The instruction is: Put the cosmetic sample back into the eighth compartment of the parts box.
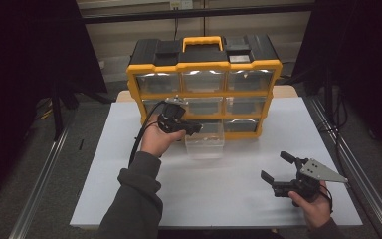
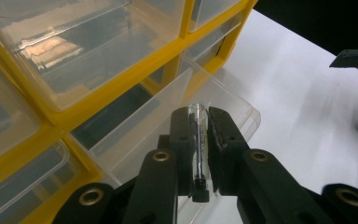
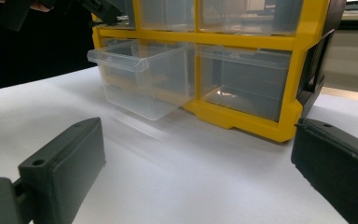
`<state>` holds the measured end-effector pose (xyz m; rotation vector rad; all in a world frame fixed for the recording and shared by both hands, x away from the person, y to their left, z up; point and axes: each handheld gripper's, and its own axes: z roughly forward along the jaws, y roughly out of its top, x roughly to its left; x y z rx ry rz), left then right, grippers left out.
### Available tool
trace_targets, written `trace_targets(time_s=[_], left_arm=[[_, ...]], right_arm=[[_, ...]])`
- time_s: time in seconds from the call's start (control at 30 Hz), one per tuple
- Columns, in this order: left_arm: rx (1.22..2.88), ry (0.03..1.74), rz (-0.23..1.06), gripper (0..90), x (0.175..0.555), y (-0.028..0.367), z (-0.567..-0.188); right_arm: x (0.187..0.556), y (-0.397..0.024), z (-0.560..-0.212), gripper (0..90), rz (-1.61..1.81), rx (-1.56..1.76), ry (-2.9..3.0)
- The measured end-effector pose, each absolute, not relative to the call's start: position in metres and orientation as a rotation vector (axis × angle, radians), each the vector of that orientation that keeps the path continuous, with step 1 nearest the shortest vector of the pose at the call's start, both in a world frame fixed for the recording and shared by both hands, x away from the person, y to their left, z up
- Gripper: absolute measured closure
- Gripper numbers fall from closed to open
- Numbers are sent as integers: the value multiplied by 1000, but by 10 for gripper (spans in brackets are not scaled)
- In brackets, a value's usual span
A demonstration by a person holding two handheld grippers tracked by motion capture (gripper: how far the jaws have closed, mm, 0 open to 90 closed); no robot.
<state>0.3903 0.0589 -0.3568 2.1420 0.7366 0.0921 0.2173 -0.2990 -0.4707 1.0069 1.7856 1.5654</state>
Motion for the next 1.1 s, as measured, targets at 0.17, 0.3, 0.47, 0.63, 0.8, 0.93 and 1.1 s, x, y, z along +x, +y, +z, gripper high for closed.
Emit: trace_targets(time_s=[0.17, 0.3, 0.47, 0.63, 0.8, 0.93, 1.1], left_arm=[[2150, 739, 103, 811, 392, 57, -359], [2146, 739, 103, 810, 394, 56, -362], [2155, 740, 112, 810, 395, 55, -364], [2158, 742, 113, 810, 395, 52, -366], [2159, 744, 112, 810, 395, 49, -368], [2162, 738, 101, 810, 397, 49, -369], [2167, 737, 101, 810, 397, 48, -370]], right_arm=[[217, -299, -471, 18, 1566, 1008, 1785], [217, -299, -471, 18, 1566, 1005, 1783], [217, -300, -471, 18, 1566, 1004, 1783], [217, -300, -471, 18, 1568, 1006, 1783], [217, -300, -470, 18, 1568, 1004, 1784], [217, -300, -471, 18, 1567, 1006, 1782], [217, -300, -470, 18, 1568, 1004, 1782]])
